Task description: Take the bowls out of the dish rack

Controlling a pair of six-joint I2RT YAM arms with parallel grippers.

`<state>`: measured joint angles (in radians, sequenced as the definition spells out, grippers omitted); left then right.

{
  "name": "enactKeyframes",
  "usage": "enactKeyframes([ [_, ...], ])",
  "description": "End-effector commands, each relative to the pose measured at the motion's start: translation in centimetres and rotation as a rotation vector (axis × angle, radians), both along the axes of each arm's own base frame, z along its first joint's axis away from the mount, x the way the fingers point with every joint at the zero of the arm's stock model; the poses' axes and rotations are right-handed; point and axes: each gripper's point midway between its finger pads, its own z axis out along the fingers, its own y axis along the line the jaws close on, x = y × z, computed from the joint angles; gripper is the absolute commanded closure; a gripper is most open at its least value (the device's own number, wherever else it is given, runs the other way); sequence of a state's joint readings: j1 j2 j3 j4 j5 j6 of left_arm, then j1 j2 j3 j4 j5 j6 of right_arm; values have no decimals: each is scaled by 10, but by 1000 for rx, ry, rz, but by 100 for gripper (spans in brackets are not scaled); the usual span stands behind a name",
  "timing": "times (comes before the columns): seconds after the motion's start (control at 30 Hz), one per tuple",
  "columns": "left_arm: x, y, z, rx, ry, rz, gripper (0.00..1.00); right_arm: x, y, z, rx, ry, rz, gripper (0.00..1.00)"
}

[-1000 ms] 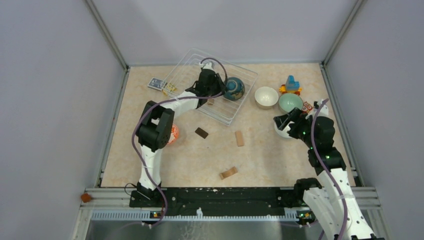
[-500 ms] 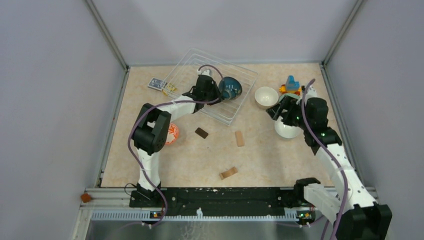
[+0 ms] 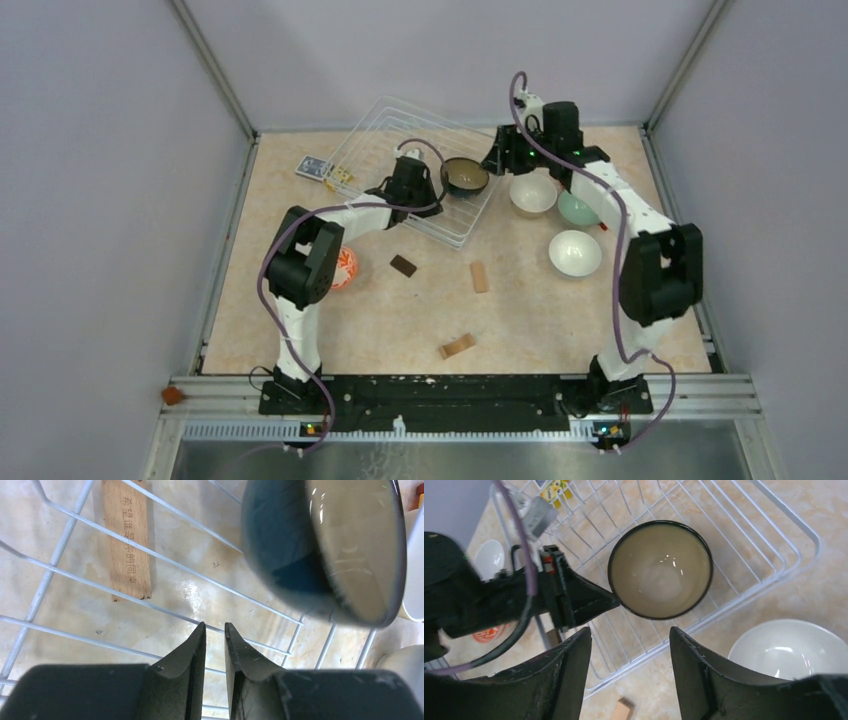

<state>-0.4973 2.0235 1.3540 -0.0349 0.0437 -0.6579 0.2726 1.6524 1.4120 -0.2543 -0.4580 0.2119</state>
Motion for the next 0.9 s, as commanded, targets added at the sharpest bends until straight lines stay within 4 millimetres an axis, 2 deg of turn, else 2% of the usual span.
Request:
enactKeyframes([
  [0.0, -13, 21, 5, 59, 24, 20, 75, 23, 26, -14, -46, 33, 93, 44],
  [0.13, -18, 41, 19, 115, -11, 68, 71, 36, 33, -31, -110, 66, 8, 44],
  [0.27, -19, 48, 41, 128, -45, 78, 64, 41, 29, -38, -210, 49, -70, 43],
  [0.5, -13, 49, 82, 107, -127, 83, 58, 31, 17, -16, -198, -51, -125, 41],
  [0.6, -8, 45, 96, 89, -158, 78, 51, 29, 20, -9, -188, -70, -107, 40],
  [0.67, -4, 41, 104, 75, -172, 70, 43, 30, 18, -10, -204, -55, -121, 41],
  [0.8, 3, 35, 110, 53, -176, 69, 31, 27, 17, -3, -188, -83, -134, 42],
  [0.87, 4, 33, 109, 40, -173, 74, 29, 24, 16, -3, -178, -92, -138, 41],
])
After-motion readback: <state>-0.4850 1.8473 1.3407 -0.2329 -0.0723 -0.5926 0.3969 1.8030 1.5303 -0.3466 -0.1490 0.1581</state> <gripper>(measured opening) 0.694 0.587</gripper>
